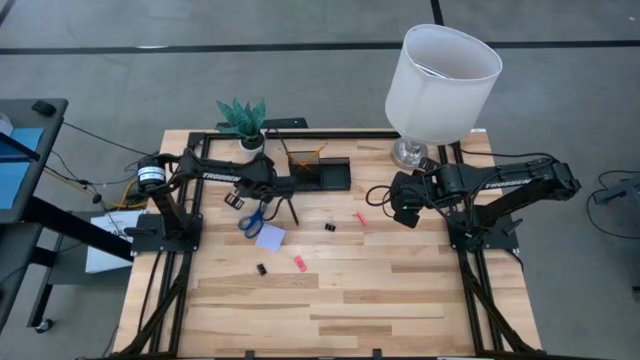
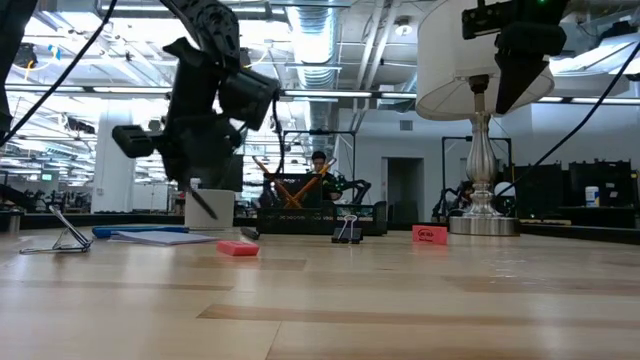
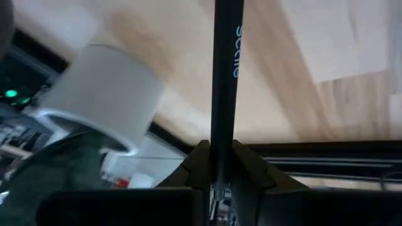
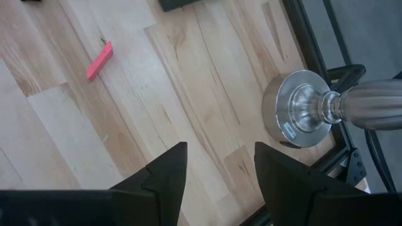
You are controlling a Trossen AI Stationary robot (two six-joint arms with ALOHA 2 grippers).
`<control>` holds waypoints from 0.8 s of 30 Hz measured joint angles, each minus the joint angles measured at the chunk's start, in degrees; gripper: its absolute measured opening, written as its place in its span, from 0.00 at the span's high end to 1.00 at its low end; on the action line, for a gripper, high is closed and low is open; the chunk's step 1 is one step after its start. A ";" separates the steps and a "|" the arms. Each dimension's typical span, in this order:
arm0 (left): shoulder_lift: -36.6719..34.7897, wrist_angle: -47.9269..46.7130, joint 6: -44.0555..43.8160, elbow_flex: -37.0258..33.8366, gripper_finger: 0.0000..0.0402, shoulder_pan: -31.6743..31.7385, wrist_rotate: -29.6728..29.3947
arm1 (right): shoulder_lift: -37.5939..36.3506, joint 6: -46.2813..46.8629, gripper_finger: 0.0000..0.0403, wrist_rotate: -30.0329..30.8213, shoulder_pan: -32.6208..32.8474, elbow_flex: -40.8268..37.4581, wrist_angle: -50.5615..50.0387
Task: Pick and place office supplies into organizer
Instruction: Put the top black ball pen into the desk organizer
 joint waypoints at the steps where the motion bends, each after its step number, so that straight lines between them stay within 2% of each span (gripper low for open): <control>1: 0.00 -0.62 0.01 0.83 0.95 -0.19 -0.43 | 0.00 0.00 0.56 0.00 0.00 0.02 0.00; 6: 0.00 -3.88 0.13 5.82 0.95 -1.28 -3.49 | 0.00 -0.01 0.56 0.00 0.00 0.02 0.00; 14: 0.00 -5.34 2.42 16.38 0.95 -1.95 -12.57 | 0.00 -0.02 0.56 0.00 0.00 0.02 0.00; 19: 0.00 -1.67 7.58 21.11 0.95 -1.82 -18.28 | 0.00 -0.02 0.56 0.00 0.00 0.02 0.00; 24: 0.06 5.30 16.40 21.86 0.95 -1.61 -21.95 | 0.00 -0.04 0.56 0.00 -0.01 0.02 -0.01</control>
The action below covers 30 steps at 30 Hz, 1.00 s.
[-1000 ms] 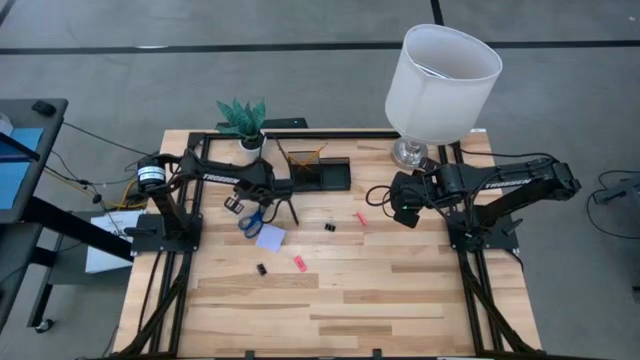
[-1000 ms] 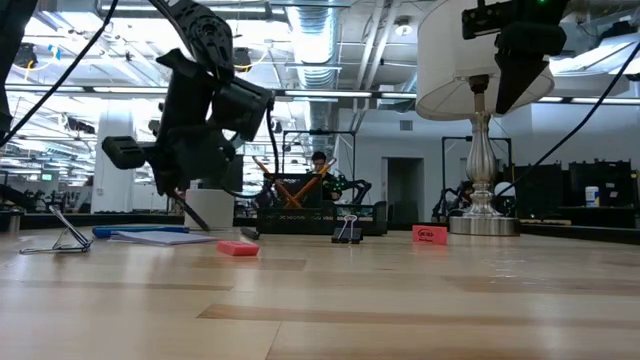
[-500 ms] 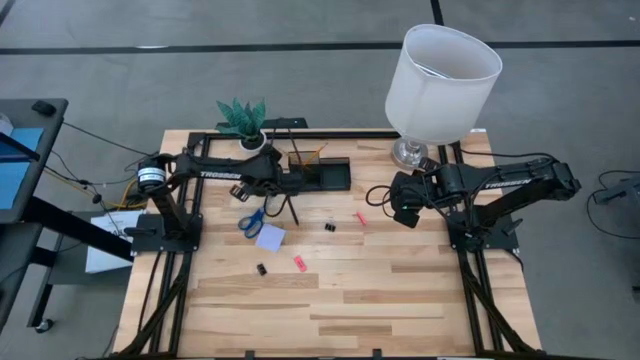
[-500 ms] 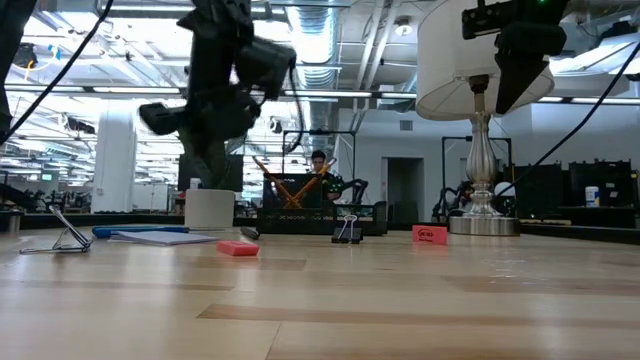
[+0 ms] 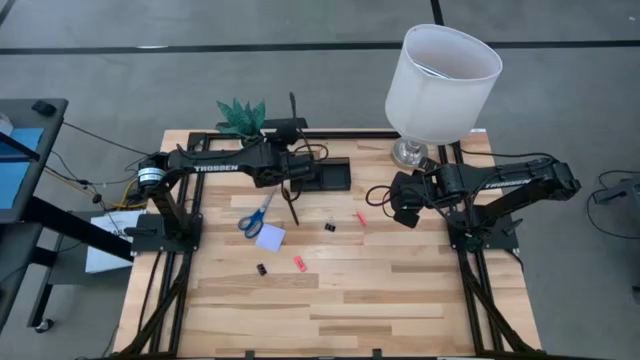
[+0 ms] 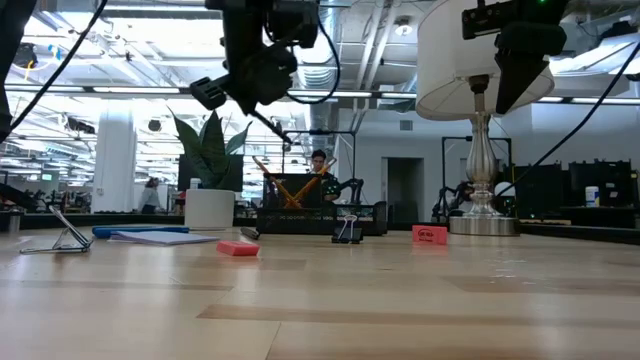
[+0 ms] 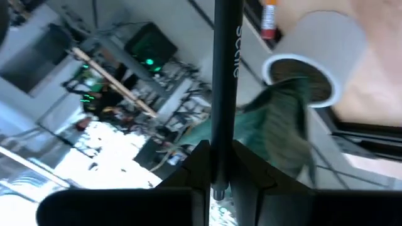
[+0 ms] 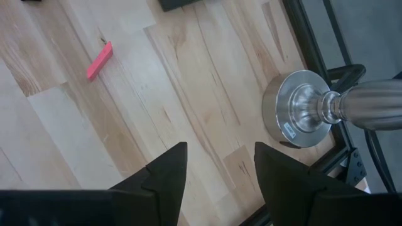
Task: Pick and place office supplies into organizer
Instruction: Put the top black ball pen into the desk organizer
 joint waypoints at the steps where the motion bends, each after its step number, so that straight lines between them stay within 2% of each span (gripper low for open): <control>1: 0.17 1.33 1.73 0.01 0.95 0.08 -0.74 | 0.00 0.00 0.56 0.00 0.01 -0.01 0.00; 6: 2.46 4.72 5.89 0.04 0.95 1.07 -1.73 | 0.00 -0.02 0.56 0.02 0.10 0.00 -0.09; 15: 9.25 4.43 6.27 0.06 0.95 2.19 -1.37 | 0.00 -0.02 0.56 0.09 2.87 0.02 -0.32; 25: 9.91 7.44 7.96 0.00 0.92 2.25 -2.04 | 0.00 0.25 0.56 0.22 5.23 0.02 0.01; 30: 9.91 6.44 8.02 0.00 0.95 1.90 -2.00 | 0.00 0.45 0.56 0.24 5.23 0.02 0.01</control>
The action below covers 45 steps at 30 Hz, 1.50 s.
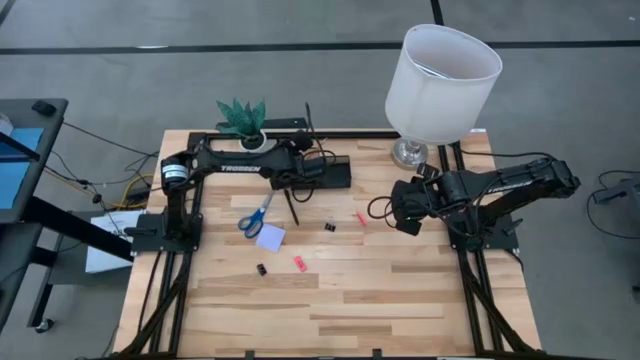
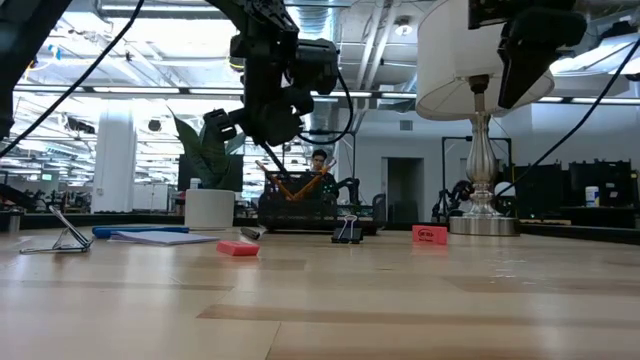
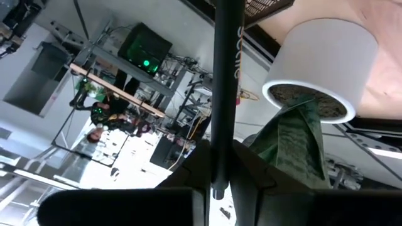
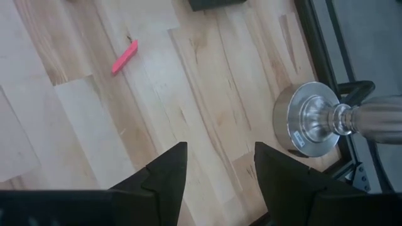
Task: Pick and place office supplies into organizer
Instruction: Put the top black ball pen into the desk organizer
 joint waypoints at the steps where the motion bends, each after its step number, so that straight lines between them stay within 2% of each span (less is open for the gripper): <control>1: -0.02 -0.20 -0.02 0.00 0.95 -0.17 0.00 | 0.00 0.00 0.56 0.00 0.00 0.00 0.00; 12: -1.46 -4.73 -2.86 0.09 0.95 -1.87 -0.50 | 0.00 0.01 0.56 -0.02 -0.04 0.00 -0.10; 15: -2.98 -6.15 -4.57 2.19 0.95 -1.98 -0.64 | 0.00 0.01 0.56 -0.02 -0.04 0.00 -0.36; 20: -4.09 -5.83 -5.14 6.87 0.95 -1.80 -0.90 | 0.00 0.01 0.56 -0.03 -0.07 -0.02 -0.35; 23: -4.09 -1.64 -2.17 7.72 0.95 -1.09 -0.89 | 0.00 0.01 0.56 -0.02 -0.07 -0.02 -0.30; 27: -2.69 1.20 0.50 7.69 0.95 0.57 -1.03 | 0.00 0.02 0.56 -0.02 -0.07 -0.02 -0.20; 35: 0.33 -3.65 -2.24 7.61 0.95 1.52 0.22 | -0.02 0.03 0.56 -0.04 -0.04 -0.02 -0.24; 45: 0.28 -3.96 -3.67 7.63 0.95 1.37 2.40 | -0.02 0.03 0.56 -0.04 -0.04 -0.02 -0.23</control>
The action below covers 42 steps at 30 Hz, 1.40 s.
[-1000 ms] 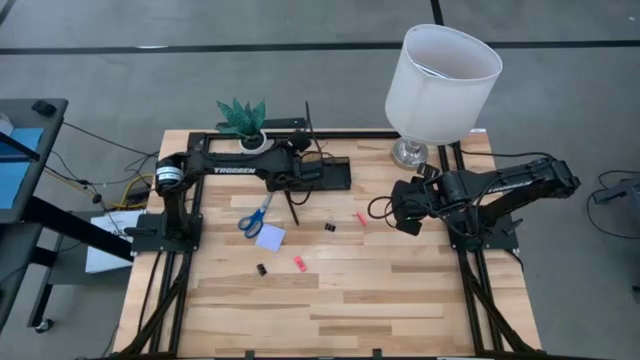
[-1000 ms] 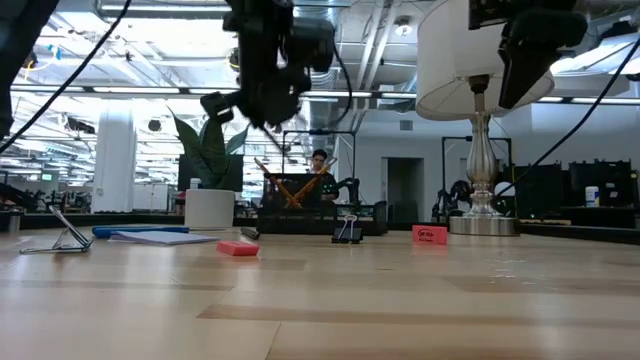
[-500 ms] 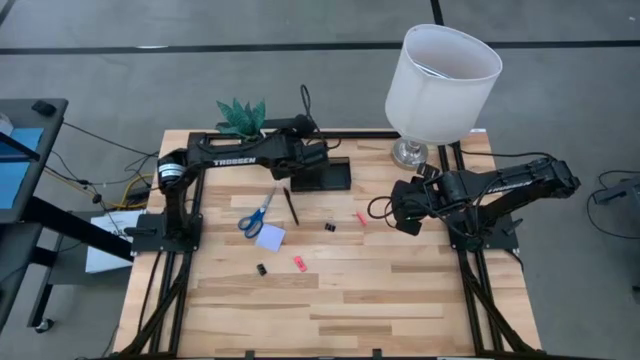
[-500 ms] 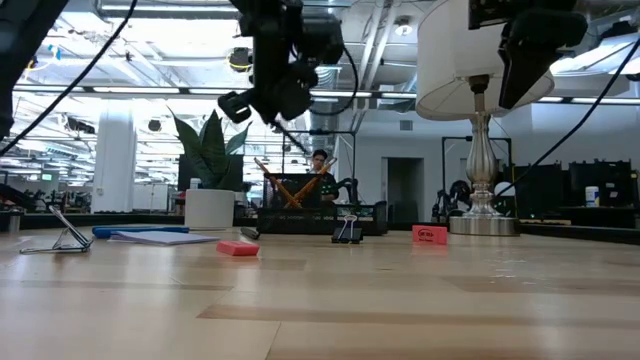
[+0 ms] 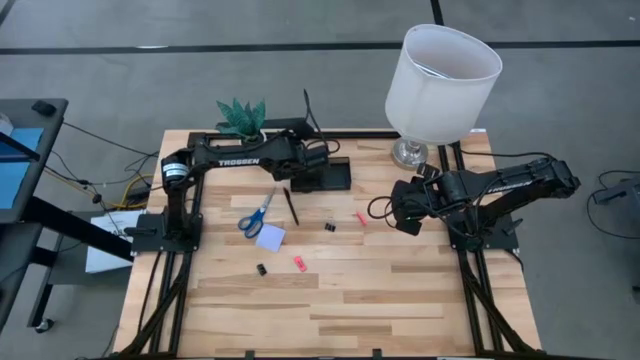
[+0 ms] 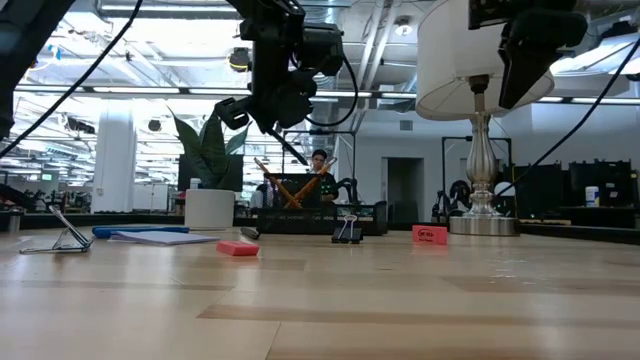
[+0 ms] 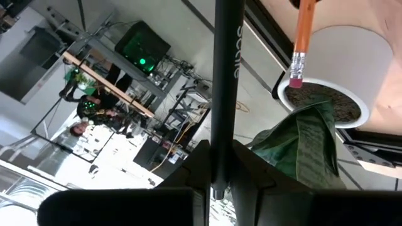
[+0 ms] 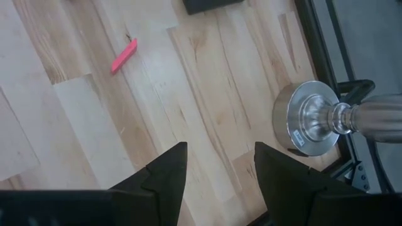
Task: Pick and place office supplies into organizer
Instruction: Put the top black ball pen into the desk organizer, then put the black ball pen into the desk organizer
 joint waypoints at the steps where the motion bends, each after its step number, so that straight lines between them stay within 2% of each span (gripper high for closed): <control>1: 0.00 0.02 -0.03 0.00 0.95 -0.07 0.00 | 0.00 0.00 0.56 0.00 0.00 0.00 0.00; 6: 0.00 -0.10 -0.16 0.00 0.95 -0.07 0.02 | 0.00 0.00 0.56 0.00 0.00 0.00 0.00; 13: 0.00 -1.47 -0.22 0.00 0.86 0.00 0.04 | 0.00 0.00 0.56 0.00 0.00 0.00 0.02; 26: 0.00 -1.30 -3.34 0.00 0.84 0.00 -0.14 | 0.02 0.00 0.56 0.00 0.00 0.00 0.02; 31: -0.34 -1.68 -7.79 0.00 0.84 -0.20 -4.19 | 0.02 0.02 0.56 0.00 0.00 0.00 0.05; 35: -2.76 -6.51 -14.02 0.00 0.84 -0.83 -5.89 | 0.02 1.02 0.56 0.00 0.01 0.00 0.21; 38: -5.98 -10.48 -20.62 0.00 0.84 -1.71 -1.35 | 0.02 1.14 0.56 0.00 0.01 -0.02 0.53; 42: -11.77 -12.89 -30.42 0.00 0.84 -3.32 11.12 | 0.02 2.28 0.56 0.00 0.02 -0.02 2.80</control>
